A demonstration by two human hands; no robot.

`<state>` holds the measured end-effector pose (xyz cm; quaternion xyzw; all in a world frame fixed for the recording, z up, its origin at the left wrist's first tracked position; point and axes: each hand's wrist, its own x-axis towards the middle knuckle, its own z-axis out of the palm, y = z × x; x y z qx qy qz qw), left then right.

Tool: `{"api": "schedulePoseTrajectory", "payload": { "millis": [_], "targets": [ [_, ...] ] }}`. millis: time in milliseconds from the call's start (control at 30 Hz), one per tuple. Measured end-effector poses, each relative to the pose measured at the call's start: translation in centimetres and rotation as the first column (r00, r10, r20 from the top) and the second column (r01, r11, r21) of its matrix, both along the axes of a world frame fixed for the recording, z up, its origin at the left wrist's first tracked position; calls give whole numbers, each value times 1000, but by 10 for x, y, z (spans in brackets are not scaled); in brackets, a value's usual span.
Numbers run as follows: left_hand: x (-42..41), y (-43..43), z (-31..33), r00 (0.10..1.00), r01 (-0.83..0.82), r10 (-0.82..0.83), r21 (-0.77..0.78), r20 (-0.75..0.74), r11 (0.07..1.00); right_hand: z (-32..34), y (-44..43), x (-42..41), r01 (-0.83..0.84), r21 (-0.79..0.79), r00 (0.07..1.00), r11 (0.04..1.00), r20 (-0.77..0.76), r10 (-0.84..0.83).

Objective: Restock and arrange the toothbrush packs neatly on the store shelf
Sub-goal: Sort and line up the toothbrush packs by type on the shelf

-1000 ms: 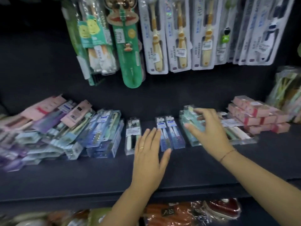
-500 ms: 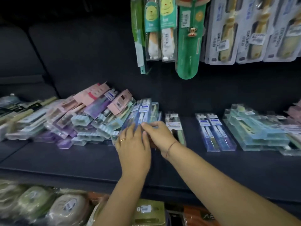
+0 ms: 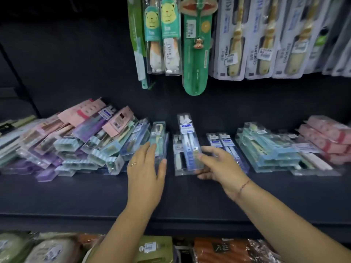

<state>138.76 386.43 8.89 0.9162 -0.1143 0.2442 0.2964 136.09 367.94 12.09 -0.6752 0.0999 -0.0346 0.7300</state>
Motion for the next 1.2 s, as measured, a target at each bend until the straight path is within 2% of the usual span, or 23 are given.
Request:
{"api": "schedulePoseTrajectory", "payload": {
  "millis": [100, 267, 433, 633, 733, 800, 833, 933, 1067, 1200],
  "targets": [
    [12, 1, -11, 996, -83, 86, 180, -12, 980, -8, -42, -12, 95, -83, 995, 992, -23, -97],
    [25, 1, -18, 987, -152, 158, 250, -3, 956, -27, -60, -22, 150, -73, 987, 986, -52, -154],
    [32, -1, -16, 982, -183, 189, 253, 2, 950, -27, -70, -15, 226, -14, 974, 974, 17, -225],
    [35, 4, -18, 961, -230, 191, 194, 202, 954, -43, -72, -16, 263, -122, 964, 957, 62, -257],
    [35, 10, -13, 901, -365, 317, 121, 296, 923, -43, -73, -15, 323, -110, 946, 940, 36, -321],
    [38, 17, -11, 869, -438, 398, 82, 295, 895, -42, -72, -16, 378, -193, 926, 905, 73, -371],
    [41, 23, -12, 861, -453, 401, 111, 312, 885, -41, -69, -18, 394, -251, 919, 884, 112, -377],
    [53, 40, -11, 852, -452, 346, 216, 393, 866, -37, -55, -27, 390, -321, 918, 863, 214, -335],
    [59, 55, -9, 850, -411, 302, 184, 433, 893, -36, -37, -32, 307, -310, 944, 900, 217, -247],
    [51, 56, -12, 781, -407, 254, 156, 570, 900, -35, -22, -33, 216, -244, 968, 945, 182, -174]
  ]
}}
